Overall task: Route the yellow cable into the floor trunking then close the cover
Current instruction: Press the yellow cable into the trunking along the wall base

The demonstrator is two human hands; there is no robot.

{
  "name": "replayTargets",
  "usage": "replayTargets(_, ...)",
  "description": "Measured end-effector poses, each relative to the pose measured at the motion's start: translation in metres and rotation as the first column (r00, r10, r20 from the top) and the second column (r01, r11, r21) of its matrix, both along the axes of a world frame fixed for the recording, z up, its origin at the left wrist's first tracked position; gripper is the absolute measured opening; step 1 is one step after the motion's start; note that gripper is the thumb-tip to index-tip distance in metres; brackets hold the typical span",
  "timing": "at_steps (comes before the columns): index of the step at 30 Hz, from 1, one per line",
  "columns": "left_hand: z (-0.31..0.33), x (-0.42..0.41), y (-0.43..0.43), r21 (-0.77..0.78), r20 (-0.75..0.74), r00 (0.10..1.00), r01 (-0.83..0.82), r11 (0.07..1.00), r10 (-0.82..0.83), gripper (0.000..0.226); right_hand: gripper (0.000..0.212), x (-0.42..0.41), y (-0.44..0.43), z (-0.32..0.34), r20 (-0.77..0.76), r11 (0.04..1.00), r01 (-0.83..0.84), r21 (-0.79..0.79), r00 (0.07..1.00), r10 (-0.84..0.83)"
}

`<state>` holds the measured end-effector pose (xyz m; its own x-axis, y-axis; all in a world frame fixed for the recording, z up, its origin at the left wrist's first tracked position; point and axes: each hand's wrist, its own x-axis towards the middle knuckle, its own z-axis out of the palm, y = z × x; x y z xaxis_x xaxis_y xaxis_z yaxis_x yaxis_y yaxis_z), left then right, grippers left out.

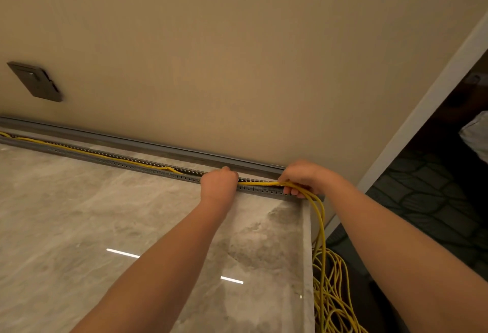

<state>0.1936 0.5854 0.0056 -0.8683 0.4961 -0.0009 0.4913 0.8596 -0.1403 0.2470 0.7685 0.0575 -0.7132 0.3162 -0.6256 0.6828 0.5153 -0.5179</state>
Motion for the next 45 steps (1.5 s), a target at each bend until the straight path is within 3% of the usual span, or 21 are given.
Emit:
replayTargets(6, 0.009, 0.0, 0.006, -0.071, -0.015, 0.999, 0.044, 0.996, -0.045, 0.025, 0.015, -0.01, -0.001, -0.008, -0.133, 0.954, -0.103, 0.28, 0.98, 0.145)
replayTargets(12, 0.0, 0.019, 0.032, 0.223, -0.006, 0.959, 0.278, 0.934, -0.284, 0.025, 0.014, -0.005, -0.003, -0.019, -0.179, 0.878, -0.187, 0.44, 0.94, 0.29)
replayTargets(16, -0.007, 0.028, 0.044, 0.212, -0.033, 0.963, 0.267, 0.94, -0.266, 0.024, 0.012, 0.003, -0.007, -0.02, -0.206, 0.85, -0.197, 0.489, 0.92, 0.332)
replayTargets(20, -0.003, 0.027, 0.048, 0.112, -0.014, 0.968, 0.25, 0.962, -0.251, 0.025, 0.006, 0.008, -0.007, -0.023, -0.243, 0.869, -0.168, 0.466, 0.92, 0.308)
replayTargets(25, 0.009, 0.033, 0.061, 0.078, 0.054, 0.971, 0.23, 0.97, -0.235, 0.027, 0.013, 0.016, -0.001, -0.022, -0.243, 0.894, -0.116, 0.432, 0.94, 0.239)
replayTargets(30, 0.01, 0.042, 0.07, 0.033, 0.057, 0.974, 0.217, 0.976, -0.218, 0.038, 0.017, 0.027, 0.016, -0.011, -0.238, 0.968, 0.008, 0.253, 0.97, 0.054)
replayTargets(35, 0.01, 0.042, 0.07, 0.027, 0.046, 0.978, 0.203, 0.979, -0.205, 0.035, 0.014, 0.032, 0.033, -0.005, -0.197, 0.988, 0.008, 0.151, 0.98, 0.023)
replayTargets(39, 0.007, 0.041, 0.069, 0.025, 0.065, 0.979, 0.193, 0.981, -0.194, 0.043, 0.013, 0.03, 0.035, -0.011, -0.263, 0.981, -0.007, 0.195, 0.963, 0.059)
replayTargets(45, 0.007, 0.038, 0.068, 0.044, 0.043, 0.976, 0.211, 0.977, -0.213, 0.03, 0.014, 0.032, 0.033, -0.022, -0.327, 0.944, -0.037, 0.327, 0.933, 0.15)
